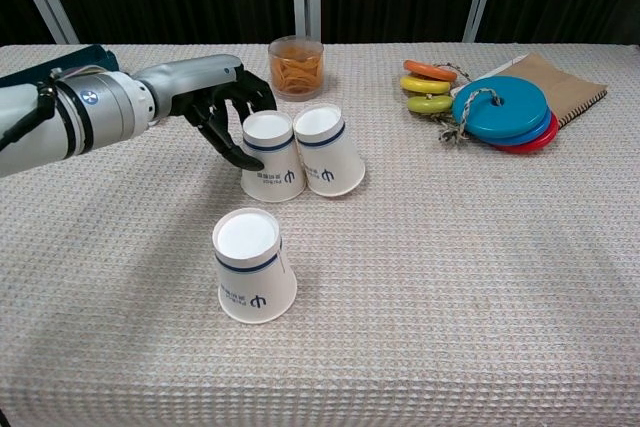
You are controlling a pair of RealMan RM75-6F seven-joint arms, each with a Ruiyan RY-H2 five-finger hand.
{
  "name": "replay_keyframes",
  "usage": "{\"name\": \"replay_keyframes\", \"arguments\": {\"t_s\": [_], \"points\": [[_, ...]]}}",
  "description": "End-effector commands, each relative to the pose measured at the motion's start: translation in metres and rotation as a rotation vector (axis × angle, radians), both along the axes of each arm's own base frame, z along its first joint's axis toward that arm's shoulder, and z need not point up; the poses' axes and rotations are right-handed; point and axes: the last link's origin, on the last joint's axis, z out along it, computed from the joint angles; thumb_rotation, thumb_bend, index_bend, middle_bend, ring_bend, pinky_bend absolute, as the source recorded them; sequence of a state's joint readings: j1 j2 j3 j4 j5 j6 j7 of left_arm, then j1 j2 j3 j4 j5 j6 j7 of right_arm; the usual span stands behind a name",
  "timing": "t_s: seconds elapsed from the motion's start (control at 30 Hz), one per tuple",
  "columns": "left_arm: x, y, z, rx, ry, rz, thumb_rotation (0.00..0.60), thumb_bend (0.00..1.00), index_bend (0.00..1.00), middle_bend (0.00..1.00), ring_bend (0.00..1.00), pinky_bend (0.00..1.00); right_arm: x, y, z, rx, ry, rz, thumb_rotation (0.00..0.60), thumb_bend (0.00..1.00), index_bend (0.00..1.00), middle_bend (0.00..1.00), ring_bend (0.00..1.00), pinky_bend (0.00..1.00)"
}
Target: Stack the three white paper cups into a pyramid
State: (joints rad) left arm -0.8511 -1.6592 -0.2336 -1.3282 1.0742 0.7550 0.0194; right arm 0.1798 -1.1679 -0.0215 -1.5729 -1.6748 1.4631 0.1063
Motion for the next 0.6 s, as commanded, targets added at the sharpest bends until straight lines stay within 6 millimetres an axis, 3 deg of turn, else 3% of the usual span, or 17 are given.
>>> {"name": "replay_keyframes", "arguments": {"t_s": [0.03,0.13,0.37,0.47,0.6], "points": [[-0.001,-0.002,0.001,0.008,0.009,-0.008,0.6,0.12,0.34,0.32,0.31,0.48,0.0,-0.001,-0.001,0.005,0.0,0.0,0.6,0.24,0.05,0.19,0.01,0.16],[-0.001,-0.003,0.002,0.02,0.02,-0.019,0.6,0.11,0.29,0.26,0.28,0.47,0.003,-0.002,-0.002,0.011,0.002,0.009,0.6,0.24,0.05,0.19,0.01,0.16],[-0.003,-0.008,0.013,0.058,0.013,-0.025,0.6,0.09,0.27,0.22,0.25,0.45,0.014,-0.006,-0.008,0.044,0.018,0.051,0.6,0.24,0.05,0.19,0.01,0.16],[-0.012,-0.011,0.028,0.096,0.024,-0.029,0.6,0.09,0.27,0.22,0.23,0.42,0.026,-0.008,-0.017,0.111,0.02,0.099,0.6,0.24,0.05,0.19,0.01,0.16],[-0.036,-0.017,0.061,0.176,0.047,0.0,0.6,0.09,0.27,0.22,0.22,0.39,0.061,-0.013,-0.04,0.254,0.029,0.237,0.6,0.24,0.05,0.19,0.02,0.16]]}}
